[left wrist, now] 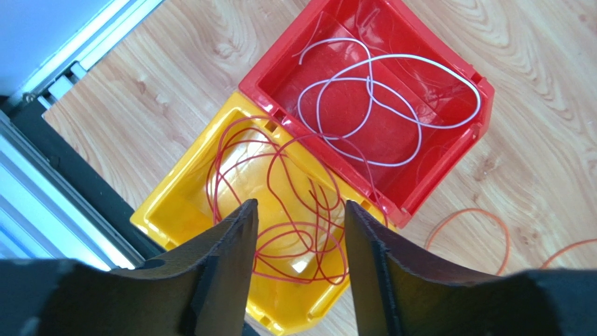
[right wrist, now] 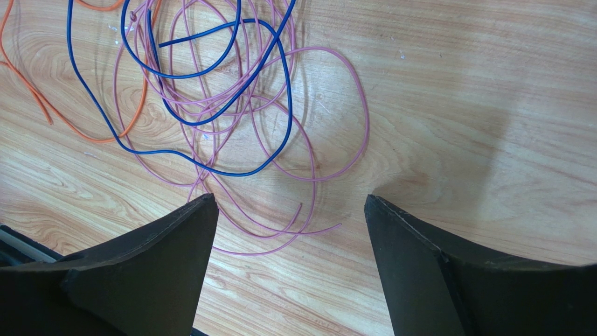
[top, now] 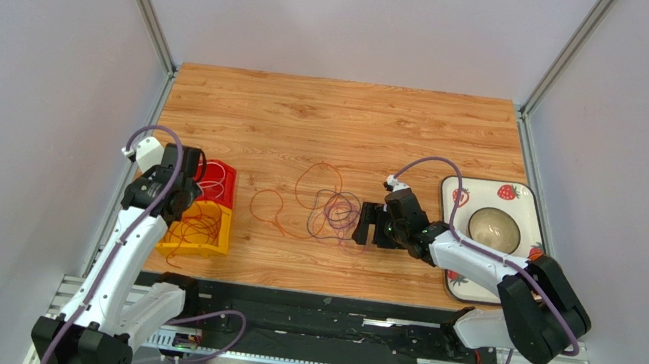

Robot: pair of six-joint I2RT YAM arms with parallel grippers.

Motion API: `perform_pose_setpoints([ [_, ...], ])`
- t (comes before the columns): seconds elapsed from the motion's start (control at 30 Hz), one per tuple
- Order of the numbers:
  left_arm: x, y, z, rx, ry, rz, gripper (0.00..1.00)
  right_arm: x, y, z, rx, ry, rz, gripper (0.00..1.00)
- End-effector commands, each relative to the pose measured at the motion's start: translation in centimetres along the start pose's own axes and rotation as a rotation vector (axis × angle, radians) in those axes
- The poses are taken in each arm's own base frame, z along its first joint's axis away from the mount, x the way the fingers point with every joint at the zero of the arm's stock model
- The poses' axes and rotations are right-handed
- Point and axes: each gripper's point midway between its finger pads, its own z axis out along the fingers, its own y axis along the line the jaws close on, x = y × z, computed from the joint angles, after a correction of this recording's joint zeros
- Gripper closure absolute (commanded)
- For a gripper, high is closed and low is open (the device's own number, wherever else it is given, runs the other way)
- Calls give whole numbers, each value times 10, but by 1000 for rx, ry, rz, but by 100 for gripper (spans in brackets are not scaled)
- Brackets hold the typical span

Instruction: Untangle the cables

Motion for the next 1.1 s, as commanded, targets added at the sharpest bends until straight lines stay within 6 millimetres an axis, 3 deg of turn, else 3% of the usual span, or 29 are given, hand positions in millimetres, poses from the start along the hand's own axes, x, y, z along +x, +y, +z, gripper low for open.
perform_pose_setpoints([
  [0.0, -17, -17, 9, 2, -34, 16, 45, 13, -4, 0, 0, 39, -4, 15],
  [0.27, -3, -39, 44, -53, 35, 67, 44, 13, -4, 1, 2, 43, -4, 15],
  [0.47, -4, -49, 53, -44, 33, 83, 70, 14, -3, 2, -1, 51, -6, 15],
  [0.5, -4, -48, 53, -58, 41, 90, 79, 14, -3, 2, -2, 49, -8, 15],
  [0.67, 1, -42, 52, -72, 58, 94, 100, 14, -3, 2, -1, 49, -8, 15],
  [0.93, 4, -30, 46, -89, 54, 96, 100, 13, -2, 1, -5, 48, -8, 15],
  [1.07, 18, -15, 38, -84, 71, 52, 100, 14, -3, 1, -2, 49, -9, 15],
])
